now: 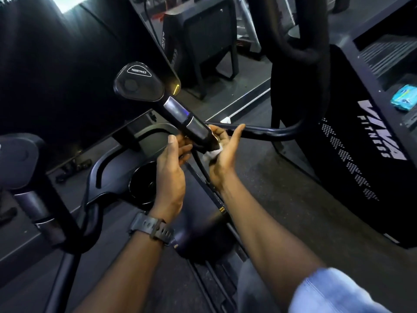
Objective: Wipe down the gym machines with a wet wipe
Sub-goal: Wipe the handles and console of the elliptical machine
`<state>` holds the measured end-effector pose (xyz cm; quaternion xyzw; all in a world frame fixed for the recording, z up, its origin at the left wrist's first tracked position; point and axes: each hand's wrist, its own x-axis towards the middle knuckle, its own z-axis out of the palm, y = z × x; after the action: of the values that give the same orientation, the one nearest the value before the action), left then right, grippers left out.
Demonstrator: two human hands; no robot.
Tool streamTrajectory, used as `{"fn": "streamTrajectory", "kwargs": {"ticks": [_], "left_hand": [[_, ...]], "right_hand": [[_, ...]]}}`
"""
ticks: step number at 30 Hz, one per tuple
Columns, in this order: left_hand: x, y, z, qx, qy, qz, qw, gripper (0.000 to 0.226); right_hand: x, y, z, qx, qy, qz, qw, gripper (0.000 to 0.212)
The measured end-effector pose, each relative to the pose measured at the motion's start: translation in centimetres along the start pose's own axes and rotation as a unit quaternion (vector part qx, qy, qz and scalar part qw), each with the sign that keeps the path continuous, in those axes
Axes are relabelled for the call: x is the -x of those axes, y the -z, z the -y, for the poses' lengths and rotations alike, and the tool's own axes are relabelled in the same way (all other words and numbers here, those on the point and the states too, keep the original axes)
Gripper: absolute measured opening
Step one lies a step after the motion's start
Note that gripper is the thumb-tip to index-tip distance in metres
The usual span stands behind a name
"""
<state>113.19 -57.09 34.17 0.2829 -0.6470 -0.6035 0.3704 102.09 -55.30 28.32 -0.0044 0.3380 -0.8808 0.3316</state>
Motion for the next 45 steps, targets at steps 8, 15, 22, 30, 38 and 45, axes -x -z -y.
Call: {"fn": "streamTrajectory", "kwargs": {"ticks": [8, 15, 22, 30, 38, 45], "left_hand": [[-0.4, 0.9, -0.7, -0.032, -0.003, 0.041, 0.999, 0.046], [-0.9, 1.6, -0.9, -0.051, -0.009, 0.064, 0.997, 0.048], [-0.8, 1.6, -1.0, -0.029, -0.023, 0.055, 0.998, 0.065], [-2.4, 0.4, -2.4, 0.160, 0.038, 0.014, 0.986, 0.039], [-3.3, 0.8, -2.8, 0.109, 0.035, -0.012, 0.993, 0.020], [-3.3, 2.4, -1.6, 0.013, -0.029, -0.053, 0.998, 0.013]], "right_hand": [[-2.9, -0.6, -2.5, -0.106, -0.160, 0.022, 0.981, 0.115], [0.9, -2.4, 1.5, 0.064, -0.081, -0.070, 0.992, 0.056], [1.7, -6.8, 5.0, 0.356, 0.066, 0.009, 0.932, 0.084], [3.2, -12.7, 7.6, 0.467, 0.112, 0.138, 0.866, 0.086], [3.4, -9.0, 7.8, 0.437, 0.130, 0.167, 0.874, 0.069], [4.1, -6.1, 8.3, 0.595, 0.161, 0.196, 0.763, 0.060]]}}
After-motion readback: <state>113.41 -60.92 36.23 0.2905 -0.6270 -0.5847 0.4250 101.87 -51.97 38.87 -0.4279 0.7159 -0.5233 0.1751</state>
